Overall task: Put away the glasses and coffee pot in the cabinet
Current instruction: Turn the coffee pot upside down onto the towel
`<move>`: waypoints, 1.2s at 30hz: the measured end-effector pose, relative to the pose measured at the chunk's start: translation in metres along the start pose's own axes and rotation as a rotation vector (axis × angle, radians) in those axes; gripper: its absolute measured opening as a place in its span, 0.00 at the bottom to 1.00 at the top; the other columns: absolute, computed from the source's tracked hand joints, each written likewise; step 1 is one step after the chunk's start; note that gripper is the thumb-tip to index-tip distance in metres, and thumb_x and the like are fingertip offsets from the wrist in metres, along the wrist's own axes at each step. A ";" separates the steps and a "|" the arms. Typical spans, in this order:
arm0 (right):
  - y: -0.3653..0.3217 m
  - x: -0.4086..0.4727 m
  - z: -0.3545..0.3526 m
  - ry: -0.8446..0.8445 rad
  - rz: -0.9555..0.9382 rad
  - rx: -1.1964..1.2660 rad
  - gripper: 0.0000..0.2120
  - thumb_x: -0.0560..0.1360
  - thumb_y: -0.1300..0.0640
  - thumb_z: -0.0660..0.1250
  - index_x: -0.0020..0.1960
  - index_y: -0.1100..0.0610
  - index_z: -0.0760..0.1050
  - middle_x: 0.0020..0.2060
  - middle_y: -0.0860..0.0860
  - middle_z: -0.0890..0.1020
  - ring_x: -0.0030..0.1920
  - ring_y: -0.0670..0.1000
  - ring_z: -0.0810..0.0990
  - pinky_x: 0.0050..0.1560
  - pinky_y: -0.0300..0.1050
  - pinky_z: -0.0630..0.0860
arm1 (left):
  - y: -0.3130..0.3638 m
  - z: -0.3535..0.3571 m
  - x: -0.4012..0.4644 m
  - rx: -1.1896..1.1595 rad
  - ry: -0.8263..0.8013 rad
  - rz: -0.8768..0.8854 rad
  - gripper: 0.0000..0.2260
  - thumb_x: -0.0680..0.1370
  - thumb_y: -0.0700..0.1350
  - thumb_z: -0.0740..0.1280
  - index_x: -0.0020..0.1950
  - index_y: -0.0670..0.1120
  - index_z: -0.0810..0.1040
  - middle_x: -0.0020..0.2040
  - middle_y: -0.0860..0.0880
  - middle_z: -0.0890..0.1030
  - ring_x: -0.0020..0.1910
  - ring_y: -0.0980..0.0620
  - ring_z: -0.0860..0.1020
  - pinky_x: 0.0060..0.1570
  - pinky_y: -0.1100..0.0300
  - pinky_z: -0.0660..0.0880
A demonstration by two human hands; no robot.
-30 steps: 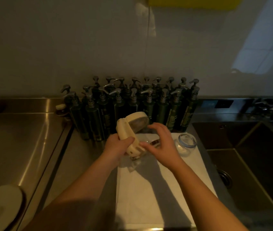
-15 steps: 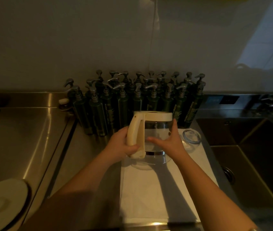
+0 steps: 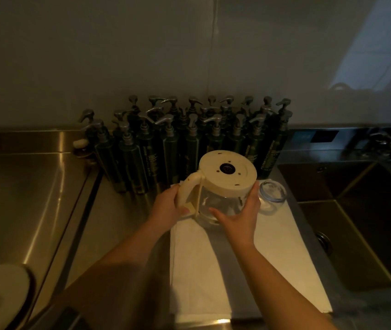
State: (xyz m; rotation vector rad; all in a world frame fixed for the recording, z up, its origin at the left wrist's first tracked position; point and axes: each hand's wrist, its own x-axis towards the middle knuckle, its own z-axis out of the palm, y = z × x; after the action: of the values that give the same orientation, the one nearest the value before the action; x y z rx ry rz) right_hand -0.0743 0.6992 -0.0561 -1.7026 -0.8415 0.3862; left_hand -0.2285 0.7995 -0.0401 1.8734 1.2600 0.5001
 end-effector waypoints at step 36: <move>-0.016 -0.015 0.018 0.128 -0.026 -0.021 0.54 0.64 0.47 0.79 0.77 0.55 0.49 0.74 0.53 0.61 0.74 0.53 0.58 0.73 0.58 0.61 | 0.018 0.013 -0.024 -0.068 0.181 0.055 0.34 0.76 0.50 0.69 0.77 0.57 0.54 0.74 0.50 0.59 0.69 0.48 0.67 0.57 0.59 0.67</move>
State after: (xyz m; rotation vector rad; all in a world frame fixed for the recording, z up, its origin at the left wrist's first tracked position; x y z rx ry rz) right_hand -0.1013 0.7027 -0.0489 -1.7146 -0.7752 0.2482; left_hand -0.2188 0.7696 -0.0312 1.8419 1.2936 0.7479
